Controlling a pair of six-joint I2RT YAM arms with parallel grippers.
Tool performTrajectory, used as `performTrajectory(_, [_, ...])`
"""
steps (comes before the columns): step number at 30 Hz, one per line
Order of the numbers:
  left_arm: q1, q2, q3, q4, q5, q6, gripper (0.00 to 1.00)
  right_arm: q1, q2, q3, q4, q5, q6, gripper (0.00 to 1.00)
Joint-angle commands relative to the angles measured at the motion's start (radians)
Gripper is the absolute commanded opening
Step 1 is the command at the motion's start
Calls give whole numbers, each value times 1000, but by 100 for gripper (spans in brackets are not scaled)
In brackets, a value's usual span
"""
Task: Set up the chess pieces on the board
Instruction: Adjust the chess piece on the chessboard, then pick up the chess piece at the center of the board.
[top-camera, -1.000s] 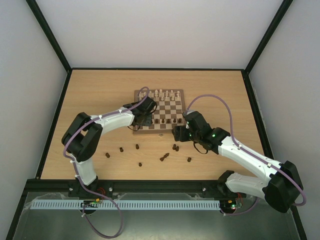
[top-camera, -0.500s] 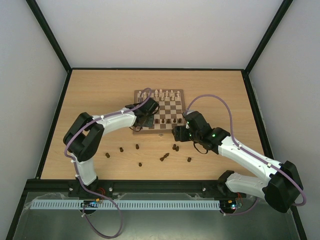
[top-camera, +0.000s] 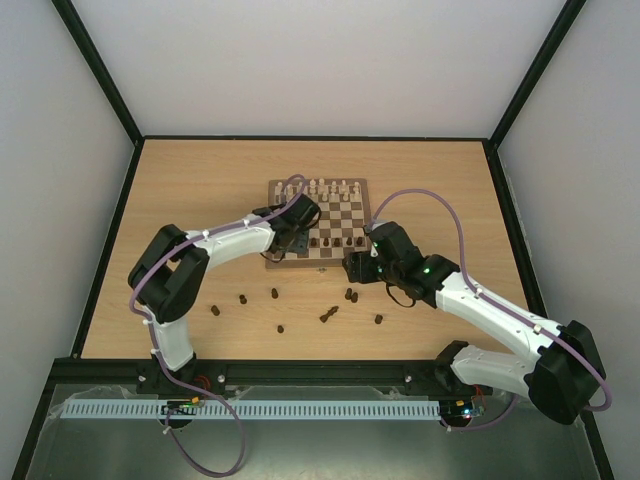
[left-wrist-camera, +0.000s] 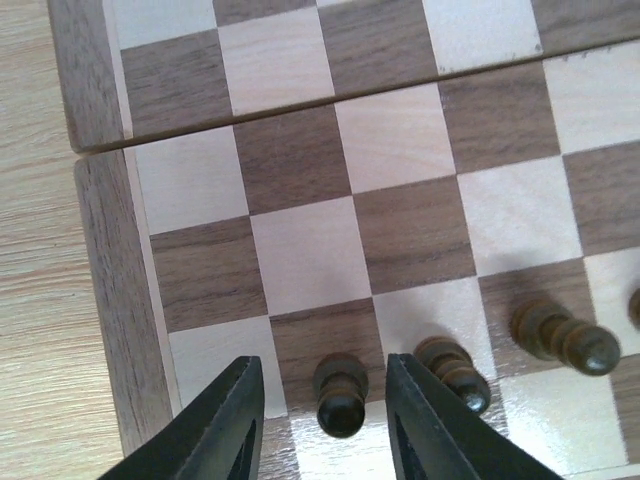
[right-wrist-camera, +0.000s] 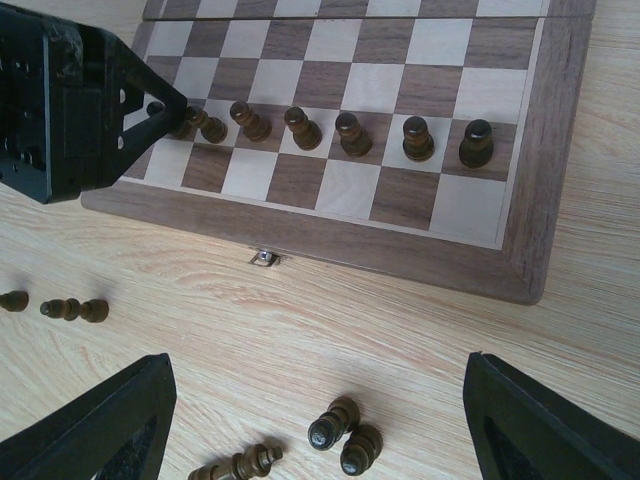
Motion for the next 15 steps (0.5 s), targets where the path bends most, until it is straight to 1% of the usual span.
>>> performTrajectory(1, [-3,-48,35,-29,-14,1,40,-6,3,-12,1,-12,-13,79])
performTrajectory(4, [-9,-115,32,-24,-8,8,47,-7,2,-9,-1,-17,-14,80])
performTrajectory(6, [-13,-161,35,-21,0,14,54,-6,0,-8,-3,-18,-13,82])
performTrajectory(8, [-21,-215,24,-12,2,25,62,-7,-3,-7,-5,-18,-12,87])
performTrajectory(10, [-23,-286,-5,5,8,31,66,-7,-5,-7,-5,-18,-13,100])
performTrajectory(15, [-17,-404,-83,20,-3,21,87,-7,-2,-3,-11,-20,-7,99])
